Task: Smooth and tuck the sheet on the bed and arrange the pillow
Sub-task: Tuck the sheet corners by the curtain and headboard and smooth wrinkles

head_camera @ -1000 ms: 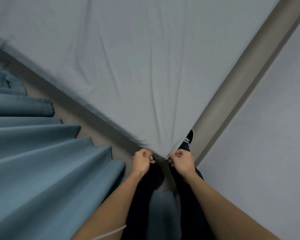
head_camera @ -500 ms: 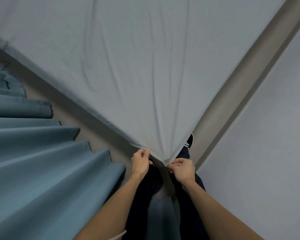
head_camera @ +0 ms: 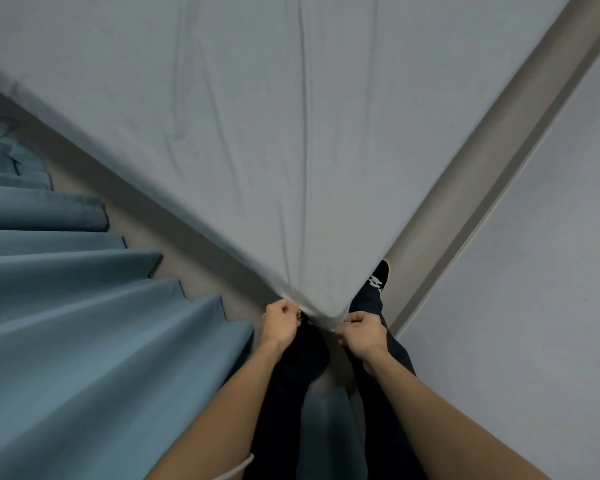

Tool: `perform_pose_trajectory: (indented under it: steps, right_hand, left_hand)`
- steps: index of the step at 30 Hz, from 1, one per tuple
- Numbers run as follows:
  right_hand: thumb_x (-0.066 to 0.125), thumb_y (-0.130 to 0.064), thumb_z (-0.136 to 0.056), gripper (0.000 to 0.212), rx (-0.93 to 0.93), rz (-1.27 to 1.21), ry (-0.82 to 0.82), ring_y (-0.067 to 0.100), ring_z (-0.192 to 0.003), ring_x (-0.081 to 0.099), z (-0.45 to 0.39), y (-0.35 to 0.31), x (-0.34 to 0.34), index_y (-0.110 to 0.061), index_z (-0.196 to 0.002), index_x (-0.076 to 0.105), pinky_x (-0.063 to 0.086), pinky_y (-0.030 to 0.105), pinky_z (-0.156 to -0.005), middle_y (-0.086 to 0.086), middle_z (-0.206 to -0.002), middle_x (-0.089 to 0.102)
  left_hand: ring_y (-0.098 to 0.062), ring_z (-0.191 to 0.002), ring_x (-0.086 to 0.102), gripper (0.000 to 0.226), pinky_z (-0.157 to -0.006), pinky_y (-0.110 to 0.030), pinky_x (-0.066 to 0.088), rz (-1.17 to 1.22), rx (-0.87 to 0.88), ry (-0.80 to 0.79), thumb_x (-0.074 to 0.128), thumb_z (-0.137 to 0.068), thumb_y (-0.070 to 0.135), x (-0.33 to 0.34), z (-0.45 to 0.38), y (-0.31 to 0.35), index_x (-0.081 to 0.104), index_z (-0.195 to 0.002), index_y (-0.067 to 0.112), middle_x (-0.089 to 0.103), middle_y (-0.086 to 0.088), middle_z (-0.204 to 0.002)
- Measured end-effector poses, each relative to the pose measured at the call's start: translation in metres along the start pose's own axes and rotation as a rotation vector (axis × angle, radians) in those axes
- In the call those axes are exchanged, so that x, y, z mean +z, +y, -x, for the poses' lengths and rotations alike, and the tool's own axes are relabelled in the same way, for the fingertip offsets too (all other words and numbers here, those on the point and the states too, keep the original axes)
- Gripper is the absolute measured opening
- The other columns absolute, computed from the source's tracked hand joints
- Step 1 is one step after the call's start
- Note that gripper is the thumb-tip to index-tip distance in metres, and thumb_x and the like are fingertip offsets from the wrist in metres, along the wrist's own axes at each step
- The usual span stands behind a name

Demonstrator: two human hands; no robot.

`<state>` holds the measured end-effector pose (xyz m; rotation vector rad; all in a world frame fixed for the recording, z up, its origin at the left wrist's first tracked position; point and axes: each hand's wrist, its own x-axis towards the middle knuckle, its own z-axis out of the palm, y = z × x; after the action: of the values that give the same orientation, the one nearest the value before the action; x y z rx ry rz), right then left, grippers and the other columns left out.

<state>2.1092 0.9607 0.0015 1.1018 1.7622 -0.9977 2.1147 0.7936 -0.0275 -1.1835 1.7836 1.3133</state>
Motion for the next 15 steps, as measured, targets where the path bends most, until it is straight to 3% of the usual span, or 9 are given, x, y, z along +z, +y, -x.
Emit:
perform_pose_trajectory:
  steps: [2,4,8,12,15]
  right_hand:
    - [0.075,-0.010,-0.070,0.013,0.004,-0.070,-0.006,0.019,-0.066,0.068,-0.002,-0.001,0.001,-0.013,-0.082,0.072,0.062,0.036,-0.074,0.006,-0.075,0.076]
    - [0.075,-0.013,-0.075,0.005,0.000,-0.106,-0.018,0.018,-0.069,0.070,-0.003,-0.001,0.000,-0.012,-0.080,0.075,0.063,0.035,-0.076,0.006,-0.075,0.076]
    - [0.074,-0.012,-0.081,0.015,-0.046,-0.053,-0.032,0.014,-0.065,0.066,-0.005,-0.001,-0.001,-0.013,-0.067,0.076,0.060,0.033,-0.073,0.005,-0.067,0.075]
    - [0.066,-0.007,-0.084,0.017,-0.043,0.060,-0.057,0.018,-0.070,0.067,-0.008,0.001,0.000,-0.011,-0.070,0.075,0.062,0.039,-0.078,0.004,-0.071,0.075]
    - [0.062,-0.012,-0.085,0.013,-0.041,0.140,-0.073,0.027,-0.085,0.070,-0.010,-0.003,0.001,-0.011,-0.078,0.072,0.060,0.043,-0.082,0.008,-0.083,0.075]
  left_hand:
    - [-0.017,-0.063,0.059,0.017,-0.050,-0.024,0.044,0.123,-0.071,0.091,0.054,-0.095,0.022,-0.002,-0.002,0.012,0.059,-0.084,0.010,0.063,-0.008,-0.079]
    - [-0.020,-0.067,0.061,0.021,-0.051,-0.028,0.043,0.255,-0.082,0.143,0.050,-0.098,0.030,-0.009,-0.006,0.025,0.056,-0.095,0.010,0.062,-0.006,-0.082]
    - [-0.021,-0.065,0.063,0.026,-0.053,-0.031,0.045,0.210,0.046,0.110,0.043,-0.103,0.026,-0.016,-0.010,0.038,0.051,-0.087,0.008,0.060,-0.010,-0.078]
    - [-0.020,-0.066,0.062,0.027,-0.056,-0.027,0.049,0.153,0.098,0.148,0.041,-0.103,0.018,-0.016,-0.009,0.034,0.054,-0.082,0.004,0.062,-0.011,-0.074]
    - [-0.020,-0.064,0.060,0.027,-0.061,-0.027,0.049,0.109,0.058,0.163,0.044,-0.098,0.014,-0.021,-0.014,0.035,0.055,-0.074,0.004,0.061,-0.009,-0.067]
